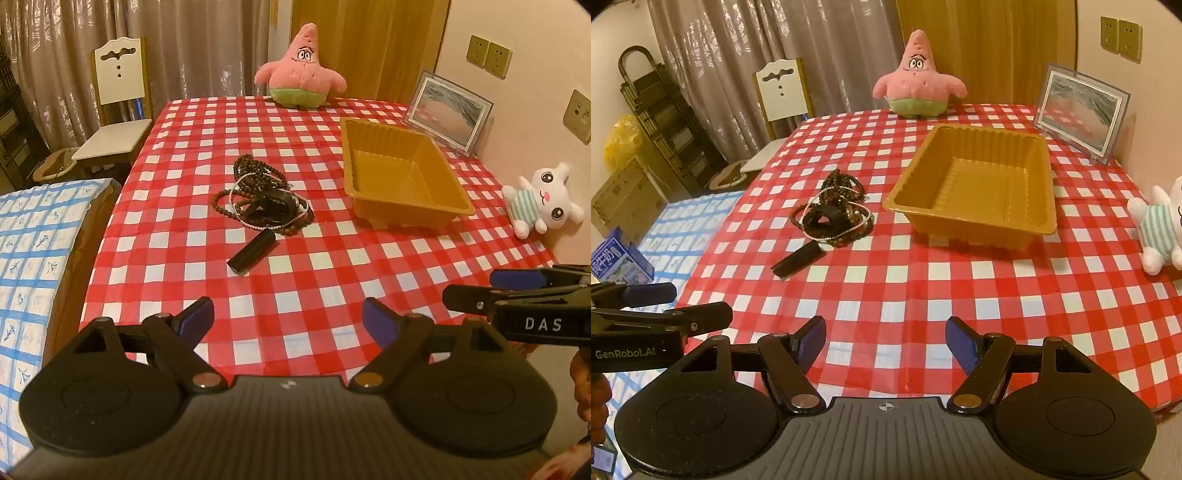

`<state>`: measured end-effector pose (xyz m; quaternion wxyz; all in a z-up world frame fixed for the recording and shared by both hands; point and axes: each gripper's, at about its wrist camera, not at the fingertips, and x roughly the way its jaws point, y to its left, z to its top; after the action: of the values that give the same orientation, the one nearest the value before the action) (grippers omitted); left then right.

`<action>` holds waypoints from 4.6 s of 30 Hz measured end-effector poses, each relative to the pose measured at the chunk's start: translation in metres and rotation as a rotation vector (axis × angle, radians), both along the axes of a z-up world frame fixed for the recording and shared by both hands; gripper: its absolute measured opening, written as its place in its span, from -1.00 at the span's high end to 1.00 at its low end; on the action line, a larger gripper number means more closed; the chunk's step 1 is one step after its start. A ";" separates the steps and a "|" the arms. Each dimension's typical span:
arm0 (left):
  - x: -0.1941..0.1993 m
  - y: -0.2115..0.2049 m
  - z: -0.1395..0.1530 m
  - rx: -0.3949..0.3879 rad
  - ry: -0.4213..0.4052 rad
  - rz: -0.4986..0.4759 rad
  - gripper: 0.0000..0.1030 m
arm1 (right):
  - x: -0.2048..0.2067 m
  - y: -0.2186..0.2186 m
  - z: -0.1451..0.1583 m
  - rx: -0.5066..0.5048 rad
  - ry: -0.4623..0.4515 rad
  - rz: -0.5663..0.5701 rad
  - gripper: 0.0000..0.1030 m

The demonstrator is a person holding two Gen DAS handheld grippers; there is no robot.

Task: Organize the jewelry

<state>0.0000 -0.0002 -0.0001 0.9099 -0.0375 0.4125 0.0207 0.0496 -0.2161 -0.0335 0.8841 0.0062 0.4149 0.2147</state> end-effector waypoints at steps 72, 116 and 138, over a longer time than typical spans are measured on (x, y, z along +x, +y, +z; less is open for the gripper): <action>0.006 0.002 -0.004 -0.028 0.018 0.009 -0.67 | 0.019 0.016 -0.003 -0.006 -0.004 0.001 -0.39; 0.067 0.025 -0.043 0.074 0.022 0.107 -0.67 | 0.084 -0.101 -0.043 0.105 -0.204 -0.450 -0.38; 0.126 0.029 -0.079 0.103 0.035 0.127 -0.67 | 0.164 -0.092 -0.109 0.197 -0.252 -0.601 0.65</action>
<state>0.1255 0.0284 -0.0794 0.9002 -0.0165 0.4234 0.1002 0.2140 -0.3086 -0.1427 0.9474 0.1870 0.2592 -0.0175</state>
